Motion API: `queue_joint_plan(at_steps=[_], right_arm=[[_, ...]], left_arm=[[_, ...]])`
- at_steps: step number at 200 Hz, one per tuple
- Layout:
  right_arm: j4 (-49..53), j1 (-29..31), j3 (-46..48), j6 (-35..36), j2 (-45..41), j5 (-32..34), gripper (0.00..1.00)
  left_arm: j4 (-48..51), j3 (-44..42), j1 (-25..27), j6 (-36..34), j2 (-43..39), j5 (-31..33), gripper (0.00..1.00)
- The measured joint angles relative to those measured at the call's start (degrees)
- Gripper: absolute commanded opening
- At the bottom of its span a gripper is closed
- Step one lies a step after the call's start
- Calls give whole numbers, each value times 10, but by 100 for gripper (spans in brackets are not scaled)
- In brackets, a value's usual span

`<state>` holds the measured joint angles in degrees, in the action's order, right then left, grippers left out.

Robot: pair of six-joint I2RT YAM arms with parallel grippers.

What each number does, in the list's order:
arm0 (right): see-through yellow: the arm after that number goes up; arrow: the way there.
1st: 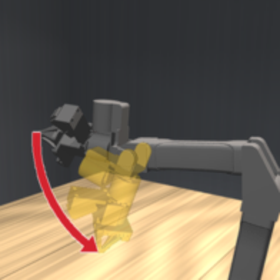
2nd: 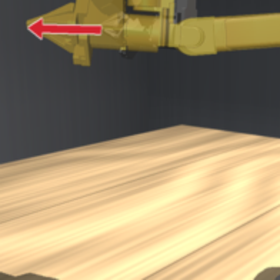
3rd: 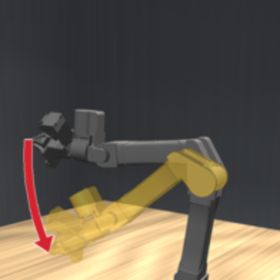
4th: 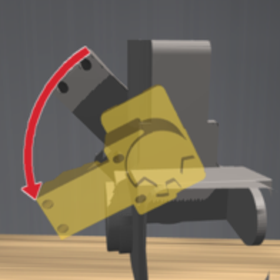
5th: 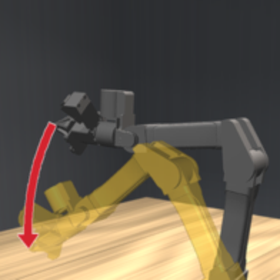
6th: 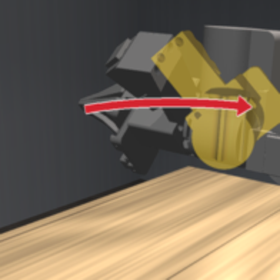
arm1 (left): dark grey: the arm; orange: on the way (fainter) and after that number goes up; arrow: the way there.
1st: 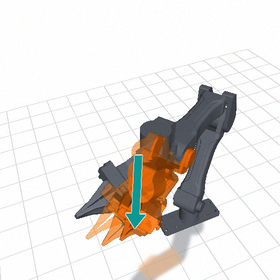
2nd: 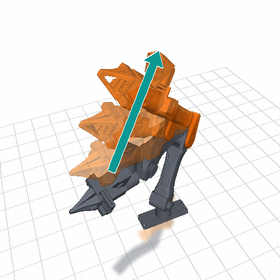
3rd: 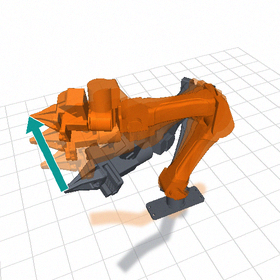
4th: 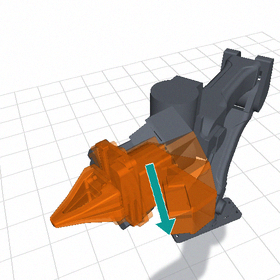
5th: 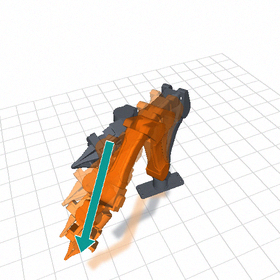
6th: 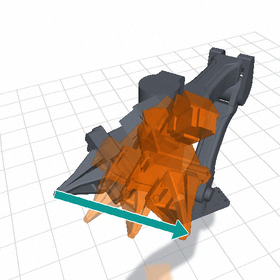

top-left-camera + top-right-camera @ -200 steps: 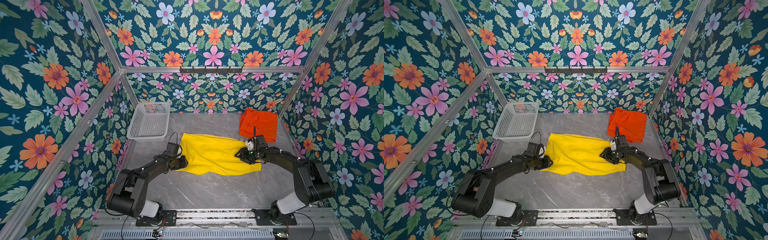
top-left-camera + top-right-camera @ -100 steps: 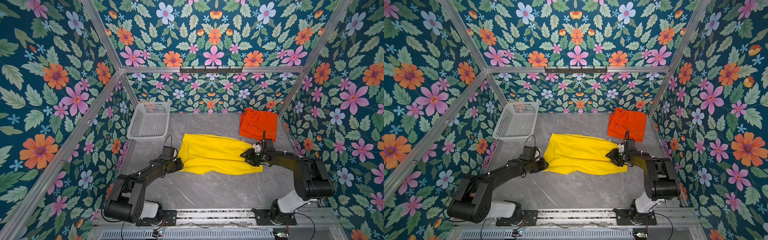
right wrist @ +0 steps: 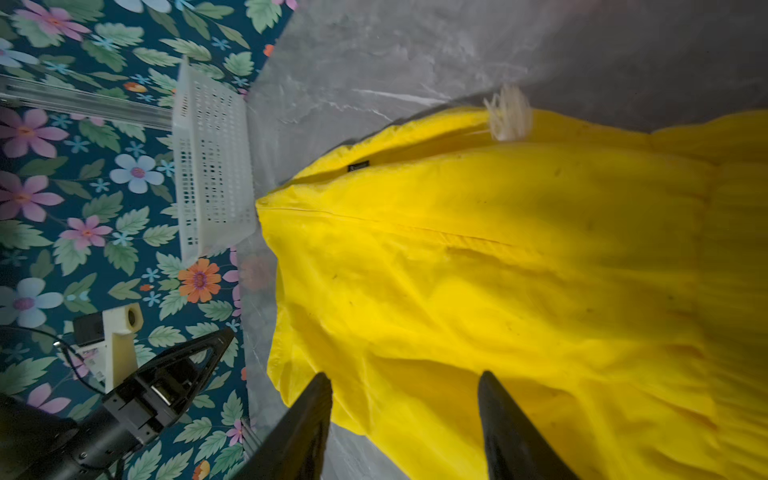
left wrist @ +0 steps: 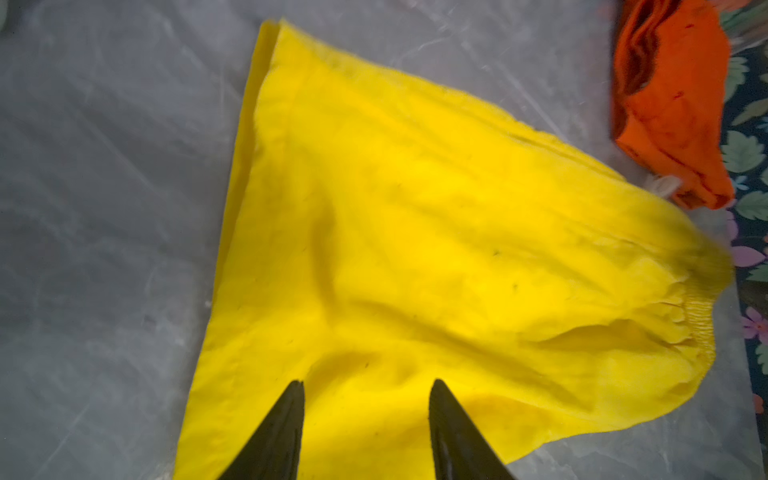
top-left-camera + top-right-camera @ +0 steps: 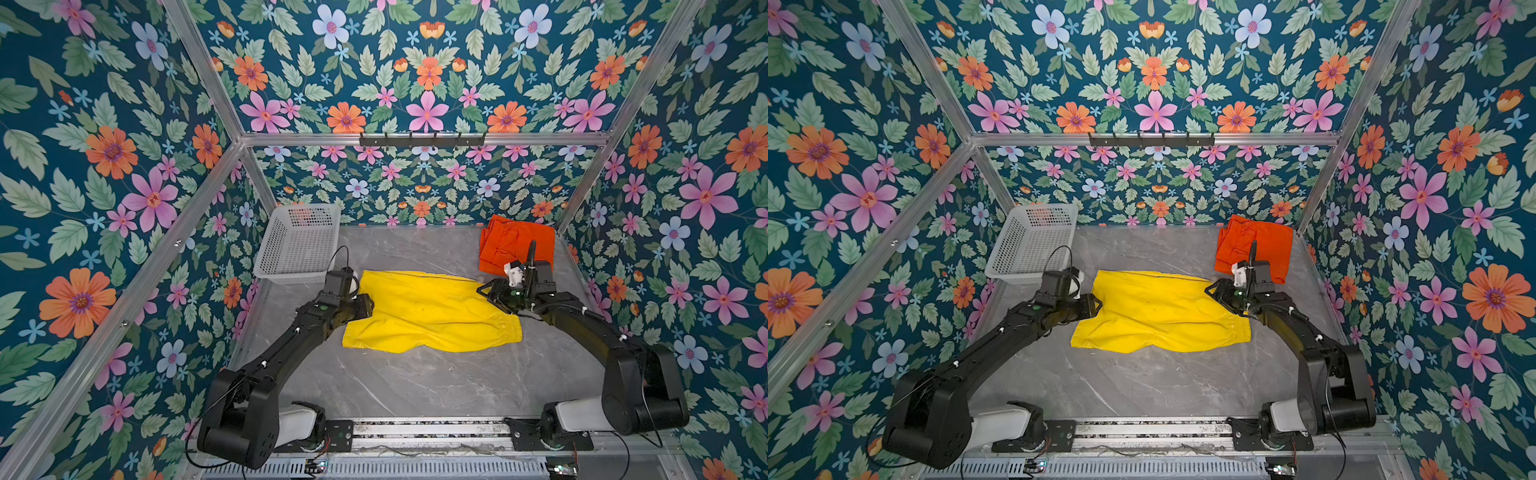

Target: Fold and stack the shorts

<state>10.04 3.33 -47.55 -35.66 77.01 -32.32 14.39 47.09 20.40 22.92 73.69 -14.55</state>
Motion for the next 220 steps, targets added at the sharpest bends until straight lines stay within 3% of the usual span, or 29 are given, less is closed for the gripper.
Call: queue_joint_plan(at_steps=[53,87,121,168,220], right_arm=[[72,-169,52,29,-101,-26,57],[72,-288,91,29,-101,-87,57],[54,-368,116,21,-81,-126,57],[46,-409,121,16,-70,-155,57],[40,-413,132,16,-71,-155,59]], left_arm=[[-63,129,110,-114,114,-30,53],[-92,242,197,-186,236,-58,53],[-100,351,274,-259,349,-90,56],[-89,440,350,-371,453,-113,62],[-67,476,381,-445,529,-126,65]])
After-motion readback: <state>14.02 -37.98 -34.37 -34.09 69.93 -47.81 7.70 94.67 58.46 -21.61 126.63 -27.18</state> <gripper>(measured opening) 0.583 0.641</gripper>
